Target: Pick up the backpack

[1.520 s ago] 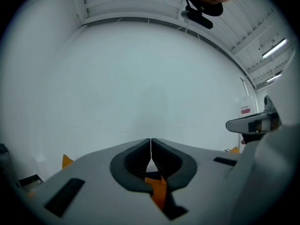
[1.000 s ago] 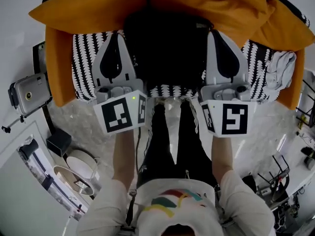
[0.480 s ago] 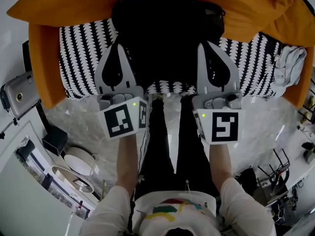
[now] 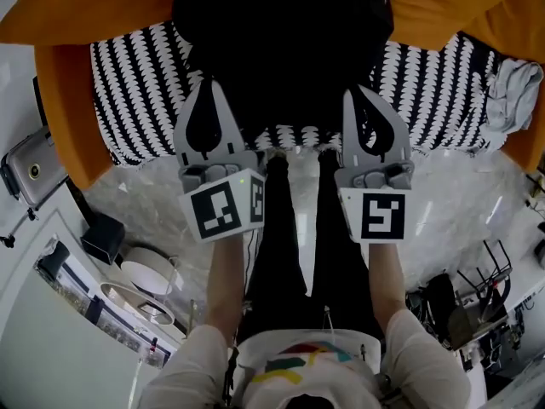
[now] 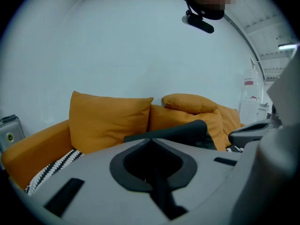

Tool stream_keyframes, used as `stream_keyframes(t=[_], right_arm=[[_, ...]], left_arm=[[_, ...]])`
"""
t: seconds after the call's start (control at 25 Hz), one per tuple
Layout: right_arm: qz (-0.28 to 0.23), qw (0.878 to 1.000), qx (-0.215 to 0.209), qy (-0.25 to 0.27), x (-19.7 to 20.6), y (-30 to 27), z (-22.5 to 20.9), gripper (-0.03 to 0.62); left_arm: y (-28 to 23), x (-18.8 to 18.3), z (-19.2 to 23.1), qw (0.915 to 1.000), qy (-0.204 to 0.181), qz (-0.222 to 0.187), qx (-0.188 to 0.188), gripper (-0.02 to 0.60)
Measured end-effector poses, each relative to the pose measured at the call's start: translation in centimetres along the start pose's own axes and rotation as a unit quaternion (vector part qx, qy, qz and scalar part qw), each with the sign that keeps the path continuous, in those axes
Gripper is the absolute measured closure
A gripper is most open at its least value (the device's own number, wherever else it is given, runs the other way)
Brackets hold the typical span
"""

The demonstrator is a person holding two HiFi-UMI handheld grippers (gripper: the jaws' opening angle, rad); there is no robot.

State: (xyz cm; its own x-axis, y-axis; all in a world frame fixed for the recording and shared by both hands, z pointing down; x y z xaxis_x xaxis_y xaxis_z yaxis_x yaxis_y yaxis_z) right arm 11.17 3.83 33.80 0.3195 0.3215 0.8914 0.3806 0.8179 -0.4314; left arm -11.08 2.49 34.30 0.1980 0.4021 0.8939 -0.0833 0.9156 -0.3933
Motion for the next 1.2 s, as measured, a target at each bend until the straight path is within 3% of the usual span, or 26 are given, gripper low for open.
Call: stream_keyframes(t=[0.32,0.4,0.44,0.48,0.56,0.76,0.92,1.2], right_arm=[[0.033,0.999,0.019,-0.016,1.1,-1.3,-0.9,0.594],[0.041,0.998,0.036,-0.034,1.4,-1.9,-1.4,0.594],[0.046,0.997,0.04,-0.043,1.6,-2.2,-1.8,0.556],[0.051,0.996,0.043,-0.053,1.8,-2.4,-2.1,0.487],[0.065,0.994,0.047,-0.077,2.3,-3.0,-2.9,0.444],[0.114,0.986,0.043,-0.114,4.1,-4.6,-3.8,0.323],[0.147,0.982,0.03,-0.116,5.5,-5.3,-4.0,0.296],[0.179,0.976,0.027,-0.121,7.3,-6.6,-3.6,0.295]], left_arm=[[-1.6,1.2,0.8,0.9994,-0.019,0.027,0.011,0.558],[-2.5,1.7,1.2,0.9987,-0.025,0.042,0.014,0.515],[-2.9,1.9,1.4,0.9982,-0.027,0.05,0.018,0.448],[-3.4,2.2,1.5,0.9976,-0.027,0.06,0.022,0.418],[-4.6,2.8,1.9,0.996,-0.025,0.081,0.028,0.375],[-7.7,5.6,3.9,0.9882,-0.01,0.152,0.017,0.322],[-9.5,7.5,5.6,0.9798,0.021,0.199,-0.003,0.319],[-11.6,8.3,7.7,0.9765,0.021,0.213,-0.023,0.314]])
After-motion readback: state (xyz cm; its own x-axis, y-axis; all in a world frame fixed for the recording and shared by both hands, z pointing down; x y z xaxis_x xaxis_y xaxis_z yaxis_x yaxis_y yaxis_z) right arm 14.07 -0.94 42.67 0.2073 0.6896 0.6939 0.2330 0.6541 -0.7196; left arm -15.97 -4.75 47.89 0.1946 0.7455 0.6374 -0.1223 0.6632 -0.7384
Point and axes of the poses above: the fingertips, and each gripper's own axes: y backward along the fingers, z to its left, x out of its underside, the point moved 10 cm from there along y, backward along the fingers, and after that the axes turned 9 degrees about y, right-handed, at the moved point
